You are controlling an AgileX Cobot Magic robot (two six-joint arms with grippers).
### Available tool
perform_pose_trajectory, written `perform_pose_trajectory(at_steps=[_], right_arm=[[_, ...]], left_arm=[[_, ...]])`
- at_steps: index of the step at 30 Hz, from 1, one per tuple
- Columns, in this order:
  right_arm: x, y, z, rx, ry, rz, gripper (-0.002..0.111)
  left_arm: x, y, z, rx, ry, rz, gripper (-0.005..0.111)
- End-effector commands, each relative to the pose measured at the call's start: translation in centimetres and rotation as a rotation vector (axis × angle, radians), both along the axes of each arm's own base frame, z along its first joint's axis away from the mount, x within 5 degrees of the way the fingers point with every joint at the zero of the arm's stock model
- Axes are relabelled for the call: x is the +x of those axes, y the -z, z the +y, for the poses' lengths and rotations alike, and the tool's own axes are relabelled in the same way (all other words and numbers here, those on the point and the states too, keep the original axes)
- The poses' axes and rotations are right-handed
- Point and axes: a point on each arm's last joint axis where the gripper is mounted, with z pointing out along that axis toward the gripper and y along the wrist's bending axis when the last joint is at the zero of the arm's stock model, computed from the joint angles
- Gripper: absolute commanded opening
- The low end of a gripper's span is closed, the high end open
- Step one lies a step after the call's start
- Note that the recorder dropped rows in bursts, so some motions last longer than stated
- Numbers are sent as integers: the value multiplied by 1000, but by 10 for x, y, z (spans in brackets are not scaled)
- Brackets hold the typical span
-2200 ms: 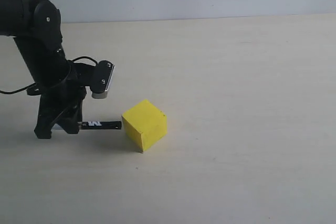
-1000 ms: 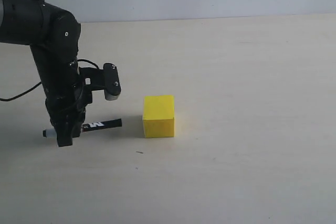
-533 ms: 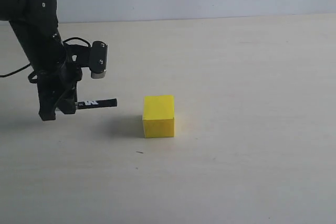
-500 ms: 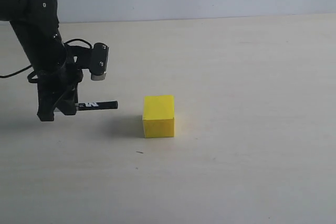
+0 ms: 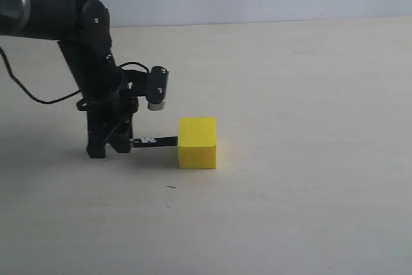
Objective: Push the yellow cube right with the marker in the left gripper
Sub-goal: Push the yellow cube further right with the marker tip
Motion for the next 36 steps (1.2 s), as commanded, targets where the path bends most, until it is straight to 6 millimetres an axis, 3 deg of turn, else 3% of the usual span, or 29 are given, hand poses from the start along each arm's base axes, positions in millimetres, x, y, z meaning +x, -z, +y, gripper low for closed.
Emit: perform_pose_trajectory(at_steps=[1, 4, 12, 16, 22, 28, 31, 36], right_arm=[[0, 1, 0, -7, 0, -5, 0], [0, 1, 0, -7, 0, -5, 0], [0, 1, 0, -7, 0, -5, 0], [0, 1, 0, -7, 0, -5, 0], [0, 1, 0, -7, 0, -5, 0], [0, 1, 0, -7, 0, -5, 0], [0, 1, 0, -7, 0, -5, 0], [0, 1, 0, -7, 0, -5, 0]], left_arm=[[-4, -4, -34, -65, 40, -4, 0], [-3, -7, -32, -16, 81, -18, 0], [9, -15, 2, 102, -21, 47, 0], [10, -15, 3, 104, -51, 47, 0], [5, -15, -19, 66, -6, -16, 0], [-10, -18, -68, -72, 28, -60, 0], [-14, -21, -85, -50, 87, -47, 0], [-6, -32, -80, -31, 73, -34, 0]])
